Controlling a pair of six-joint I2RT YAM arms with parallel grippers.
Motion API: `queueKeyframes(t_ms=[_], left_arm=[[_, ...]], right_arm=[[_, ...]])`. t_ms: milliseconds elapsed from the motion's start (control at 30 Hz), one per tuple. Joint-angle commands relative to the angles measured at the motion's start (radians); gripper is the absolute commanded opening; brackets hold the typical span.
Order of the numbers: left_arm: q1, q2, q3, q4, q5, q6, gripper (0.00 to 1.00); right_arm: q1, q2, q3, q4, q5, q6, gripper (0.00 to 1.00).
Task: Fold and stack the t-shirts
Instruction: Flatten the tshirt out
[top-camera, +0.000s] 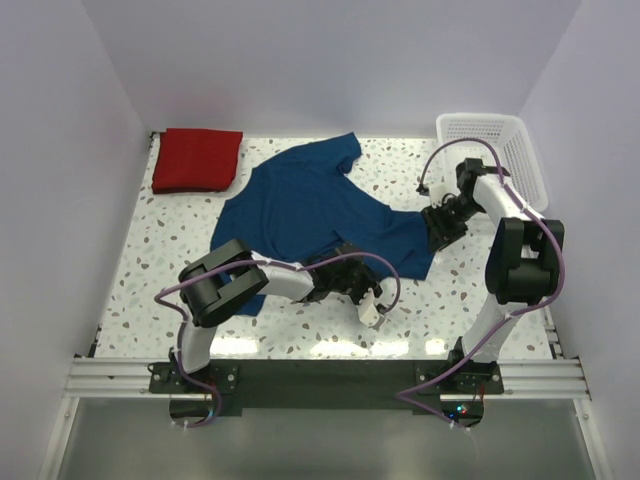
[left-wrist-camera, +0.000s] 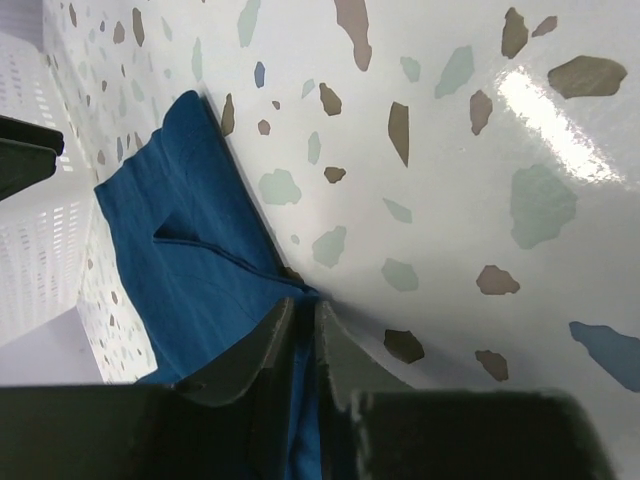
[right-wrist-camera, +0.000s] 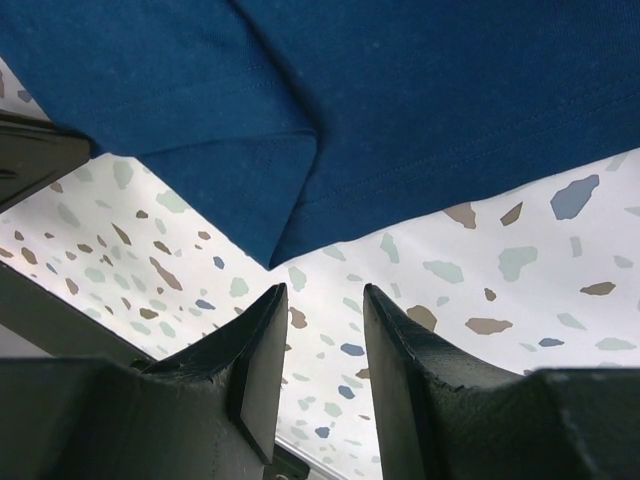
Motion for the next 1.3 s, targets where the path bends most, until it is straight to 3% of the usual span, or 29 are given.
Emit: queueKeyframes(t_ms=[0, 167, 267, 500, 567, 600, 633, 667, 800, 967, 1100, 1233, 1267], left_arm=[[-0.005, 0.012, 0.033, 0.051, 0.010, -0.027, 0.17], [-0.008, -0.031, 0.012, 0.056, 0.036, -0.041, 0.00], [-0.025, -0.115, -0.020, 0.033, 0.058, -0.063, 0.00], [-0.122, -0.283, 0.177, -0.514, 0.319, -0.394, 0.00], [-0.184, -0.275, 0.223, -0.681, 0.398, -0.408, 0.00], [-0.212, -0.269, 0.231, -0.717, 0.407, -0.408, 0.03], [-0.258, -0.263, 0.231, -0.734, 0.409, -0.425, 0.13], [-0.275, -0.261, 0.228, -0.745, 0.411, -0.446, 0.30], [-0.277, -0.275, 0.250, -0.711, 0.411, -0.602, 0.40], [-0.148, -0.352, 0.280, -0.722, 0.489, -0.750, 0.45], [0.110, -0.408, 0.250, -0.733, 0.460, -0.917, 0.45], [0.402, -0.404, 0.245, -0.870, 0.403, -0.904, 0.43], [0.458, -0.396, 0.263, -0.967, 0.385, -0.856, 0.42]], right_arm=[[-0.006, -0.008, 0.030, -0.019, -0.031, -0.015, 0.40], [-0.007, -0.011, 0.024, -0.017, -0.028, -0.016, 0.40], [-0.009, -0.014, 0.030, -0.020, -0.019, -0.019, 0.40], [-0.013, -0.025, 0.067, -0.045, -0.014, -0.021, 0.40], [-0.013, -0.023, 0.083, -0.052, -0.014, -0.021, 0.40], [-0.013, -0.020, 0.088, -0.057, -0.012, -0.024, 0.40], [-0.013, -0.020, 0.093, -0.061, -0.011, -0.024, 0.40], [-0.013, -0.021, 0.097, -0.065, -0.011, -0.025, 0.40], [-0.013, -0.026, 0.091, -0.080, -0.015, -0.035, 0.40], [-0.012, -0.023, 0.071, -0.077, -0.031, -0.035, 0.40], [0.002, -0.038, 0.021, -0.052, -0.034, -0.024, 0.37], [0.056, -0.067, -0.059, 0.017, 0.017, -0.010, 0.36], [0.095, -0.077, -0.071, 0.030, 0.032, -0.007, 0.36]])
